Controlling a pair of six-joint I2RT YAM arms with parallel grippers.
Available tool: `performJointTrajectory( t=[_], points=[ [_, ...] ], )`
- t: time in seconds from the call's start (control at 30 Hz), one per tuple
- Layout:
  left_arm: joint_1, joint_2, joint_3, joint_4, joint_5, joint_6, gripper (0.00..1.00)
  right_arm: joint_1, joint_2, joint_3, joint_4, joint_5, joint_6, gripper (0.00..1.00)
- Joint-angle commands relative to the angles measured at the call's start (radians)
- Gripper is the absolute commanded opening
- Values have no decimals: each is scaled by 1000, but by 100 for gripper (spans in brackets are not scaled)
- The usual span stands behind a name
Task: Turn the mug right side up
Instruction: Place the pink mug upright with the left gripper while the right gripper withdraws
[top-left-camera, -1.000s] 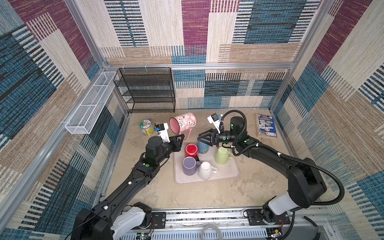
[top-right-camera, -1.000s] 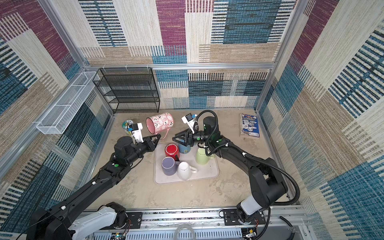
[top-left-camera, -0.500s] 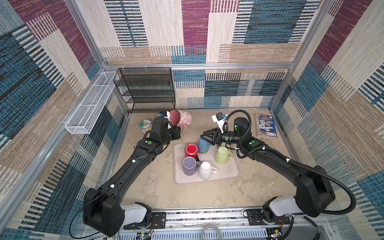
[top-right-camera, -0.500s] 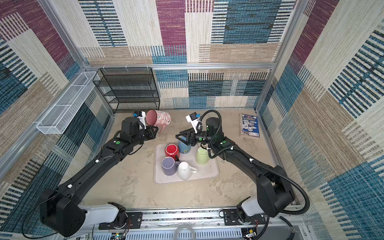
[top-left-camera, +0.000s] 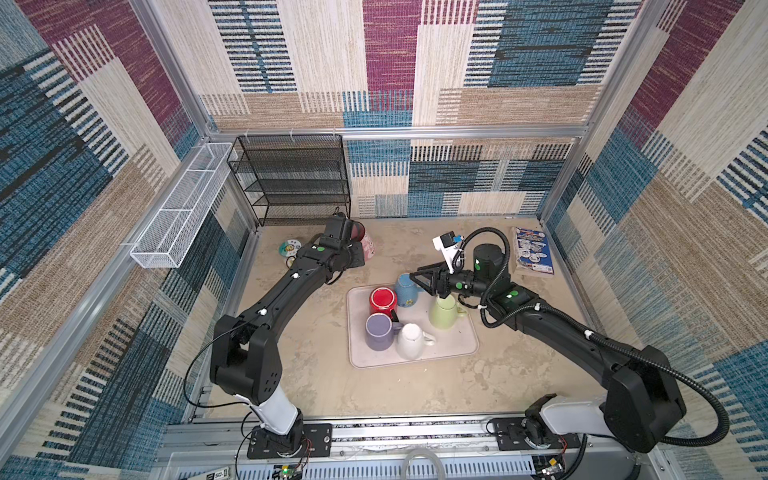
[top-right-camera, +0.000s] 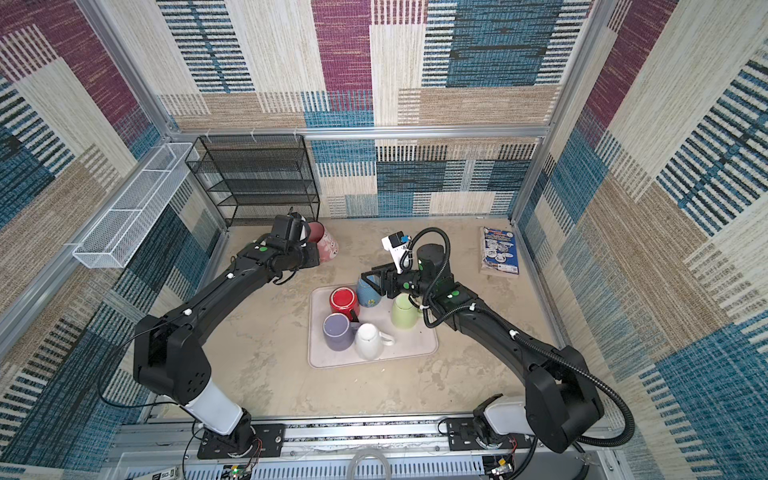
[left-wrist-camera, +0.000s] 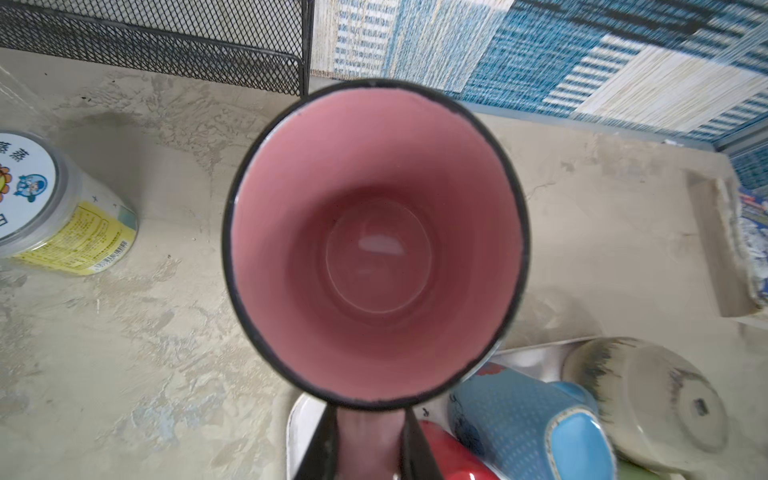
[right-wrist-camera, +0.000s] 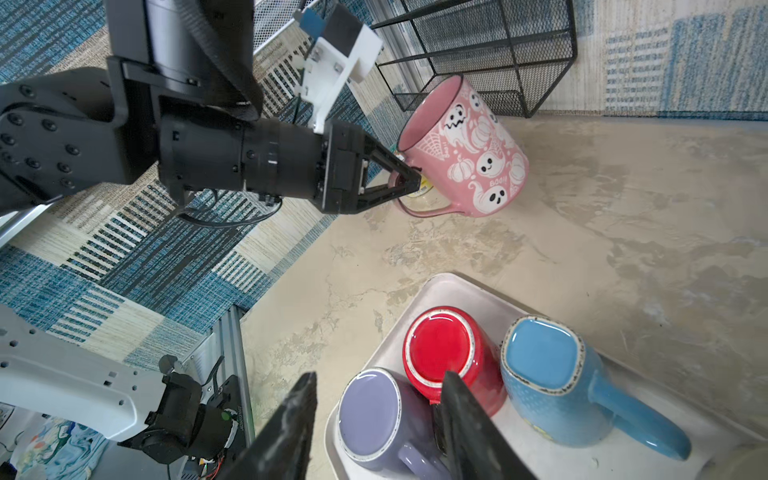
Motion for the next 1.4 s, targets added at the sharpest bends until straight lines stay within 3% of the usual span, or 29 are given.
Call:
performJointTrajectory(
  t=[0.0,0.27,0.7,1.37],
  points=[
    [3,44,39,35,-72,61,0,2,-8,-8,30,13,-3,51],
    [18,145,87,42,-129,91,0,2,-5,-27,53,9,-4,51],
    [94,245,130,51,-134,130,0,2,22,-36,76,-4,0,51],
    [156,275,97,83,-111,183,0,1,45,-30,82,-19,1,52]
  ],
)
